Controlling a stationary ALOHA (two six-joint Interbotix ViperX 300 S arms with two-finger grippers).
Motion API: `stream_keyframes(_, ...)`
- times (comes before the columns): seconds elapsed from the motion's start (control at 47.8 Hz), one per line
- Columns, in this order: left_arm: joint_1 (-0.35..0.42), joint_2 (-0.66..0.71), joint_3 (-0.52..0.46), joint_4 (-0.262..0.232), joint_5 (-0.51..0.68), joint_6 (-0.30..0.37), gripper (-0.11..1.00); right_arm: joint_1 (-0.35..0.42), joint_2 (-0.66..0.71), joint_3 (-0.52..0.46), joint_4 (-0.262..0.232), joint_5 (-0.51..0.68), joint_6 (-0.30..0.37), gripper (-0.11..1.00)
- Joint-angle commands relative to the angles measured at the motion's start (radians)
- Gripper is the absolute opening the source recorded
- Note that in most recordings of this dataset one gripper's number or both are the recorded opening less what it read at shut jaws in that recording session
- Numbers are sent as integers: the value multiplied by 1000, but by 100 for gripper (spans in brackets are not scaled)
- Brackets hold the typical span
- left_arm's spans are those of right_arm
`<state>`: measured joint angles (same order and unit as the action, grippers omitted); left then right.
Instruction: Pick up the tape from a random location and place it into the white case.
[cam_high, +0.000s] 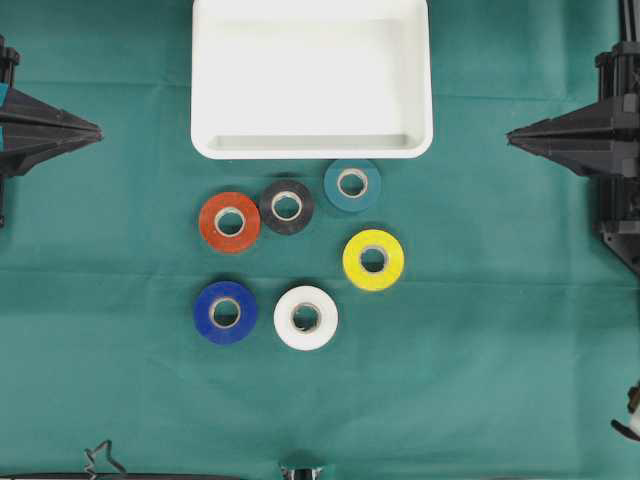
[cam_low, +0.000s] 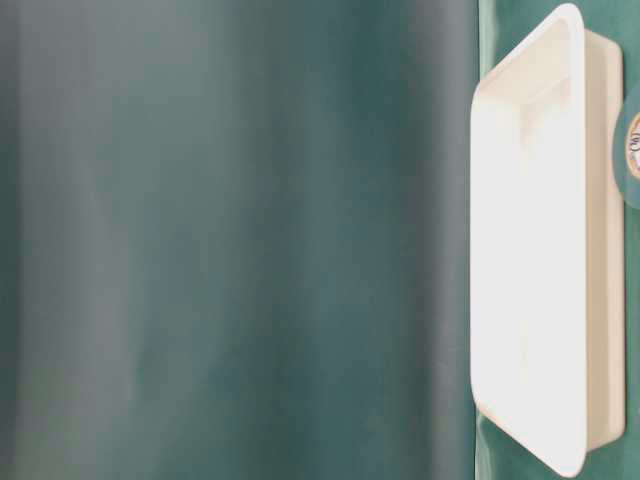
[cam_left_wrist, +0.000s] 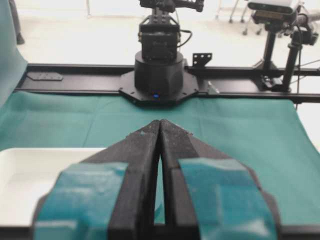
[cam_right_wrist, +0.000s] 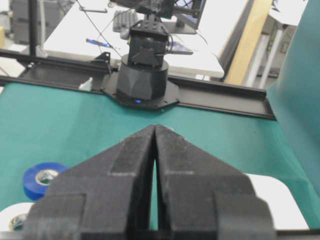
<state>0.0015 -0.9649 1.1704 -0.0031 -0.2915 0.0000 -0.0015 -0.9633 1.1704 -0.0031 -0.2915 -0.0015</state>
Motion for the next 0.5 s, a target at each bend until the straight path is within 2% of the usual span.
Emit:
stream_keyframes(0.0, -6, 6, -20, -2, 5, -9, 1, -2, 11, -15, 6, -2, 8, 0)
stream_keyframes(0.481, -6, 32, -23, -3, 55, -21, 1, -2, 21, -35, 6, 141, 17, 0)
